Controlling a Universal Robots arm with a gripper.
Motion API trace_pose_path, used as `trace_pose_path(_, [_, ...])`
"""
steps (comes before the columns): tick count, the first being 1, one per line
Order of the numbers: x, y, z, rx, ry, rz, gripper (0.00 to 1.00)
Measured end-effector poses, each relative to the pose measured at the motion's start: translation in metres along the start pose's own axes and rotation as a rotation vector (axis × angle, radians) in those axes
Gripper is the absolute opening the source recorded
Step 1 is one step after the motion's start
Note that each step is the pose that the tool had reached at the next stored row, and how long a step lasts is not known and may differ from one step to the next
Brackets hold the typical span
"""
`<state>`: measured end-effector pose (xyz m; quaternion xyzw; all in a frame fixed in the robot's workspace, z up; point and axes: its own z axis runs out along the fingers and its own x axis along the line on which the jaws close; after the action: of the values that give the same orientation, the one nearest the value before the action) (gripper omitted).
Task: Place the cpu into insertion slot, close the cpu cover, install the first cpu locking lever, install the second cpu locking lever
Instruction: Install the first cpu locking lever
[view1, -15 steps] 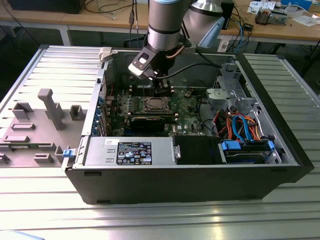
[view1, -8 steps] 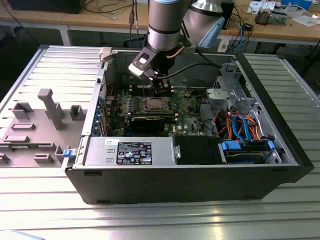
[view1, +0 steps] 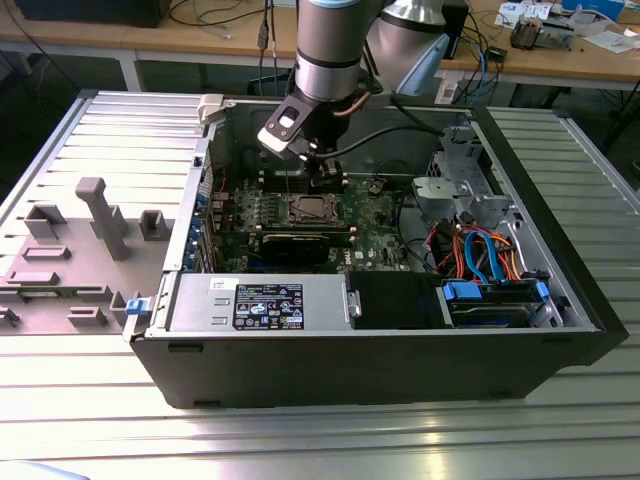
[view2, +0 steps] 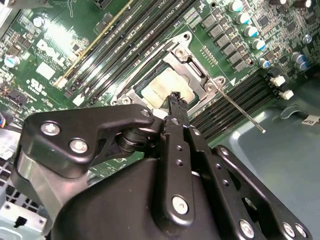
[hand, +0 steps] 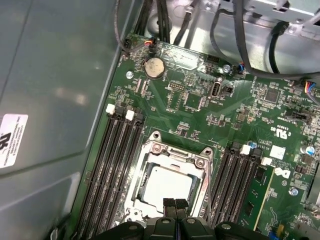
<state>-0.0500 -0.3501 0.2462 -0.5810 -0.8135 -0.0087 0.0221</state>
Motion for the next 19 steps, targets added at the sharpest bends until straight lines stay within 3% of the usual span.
trace_pose_path(3, [0.0, 0.0, 0.0, 0.0026, -0.0006, -0.057, 0.11])
trace_pose_path(10, [0.0003, -0.0001, -0.0065, 0.0028, -0.0007, -0.059, 0.11])
trace_pose_path(14, [0.0004, -0.0001, -0.007, 0.0028, -0.0006, -0.064, 0.11])
trace_pose_path(19, [0.0003, -0.0002, -0.007, 0.007, -0.0018, -0.149, 0.11])
